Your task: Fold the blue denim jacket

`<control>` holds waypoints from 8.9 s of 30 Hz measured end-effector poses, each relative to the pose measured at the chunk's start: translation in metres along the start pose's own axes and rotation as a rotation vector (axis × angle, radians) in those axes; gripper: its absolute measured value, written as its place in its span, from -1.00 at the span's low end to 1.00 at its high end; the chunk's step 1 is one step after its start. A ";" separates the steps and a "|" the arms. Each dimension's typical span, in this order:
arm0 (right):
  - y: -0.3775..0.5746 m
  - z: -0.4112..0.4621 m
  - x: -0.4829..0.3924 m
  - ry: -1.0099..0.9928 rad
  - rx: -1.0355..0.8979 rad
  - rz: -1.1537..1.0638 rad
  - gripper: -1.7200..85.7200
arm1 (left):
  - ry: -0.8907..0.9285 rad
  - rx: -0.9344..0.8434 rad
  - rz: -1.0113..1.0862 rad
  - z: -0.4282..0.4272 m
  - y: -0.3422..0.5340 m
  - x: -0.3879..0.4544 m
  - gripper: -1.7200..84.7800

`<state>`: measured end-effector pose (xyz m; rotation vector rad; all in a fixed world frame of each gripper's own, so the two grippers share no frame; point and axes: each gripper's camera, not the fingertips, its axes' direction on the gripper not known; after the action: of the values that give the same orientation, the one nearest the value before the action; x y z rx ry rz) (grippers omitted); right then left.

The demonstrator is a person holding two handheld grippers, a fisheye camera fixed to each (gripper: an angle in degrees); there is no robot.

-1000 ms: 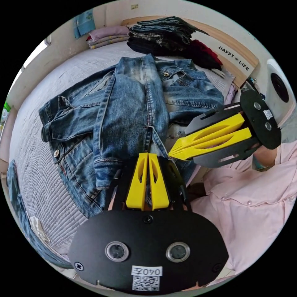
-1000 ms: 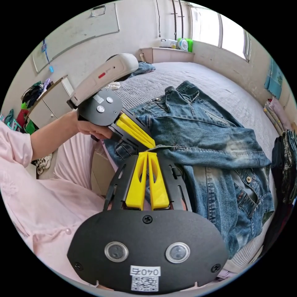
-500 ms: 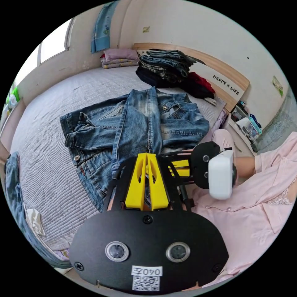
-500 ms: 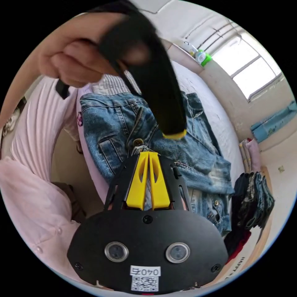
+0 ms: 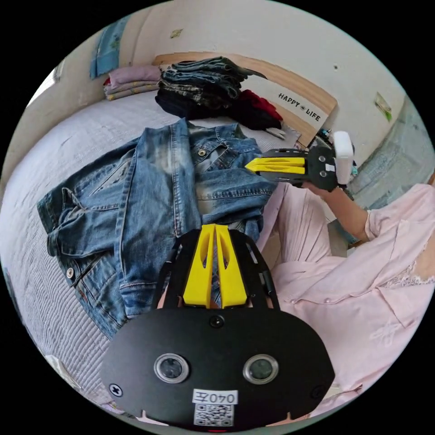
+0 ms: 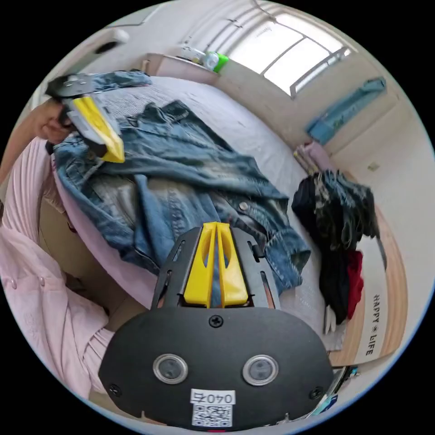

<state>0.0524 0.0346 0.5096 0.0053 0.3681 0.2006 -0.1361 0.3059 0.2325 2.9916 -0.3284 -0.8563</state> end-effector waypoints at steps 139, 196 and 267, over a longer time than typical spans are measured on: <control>-0.222 -0.323 0.649 -1.015 -0.077 0.903 -0.73 | -0.497 -0.145 0.494 0.186 -0.303 -0.176 -0.89; -0.193 -0.096 -0.044 -0.439 -0.006 -0.287 -0.98 | -0.312 -0.099 -0.387 -0.012 0.074 -0.099 -0.98; -0.120 0.113 -0.117 -0.798 0.245 -0.242 -0.93 | 0.061 0.033 -0.628 -0.109 -0.001 -0.622 -0.93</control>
<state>0.0094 -0.1019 0.6514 0.2740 -0.4042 -0.0953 -0.5937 0.4290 0.6502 3.1689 0.6387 -0.7738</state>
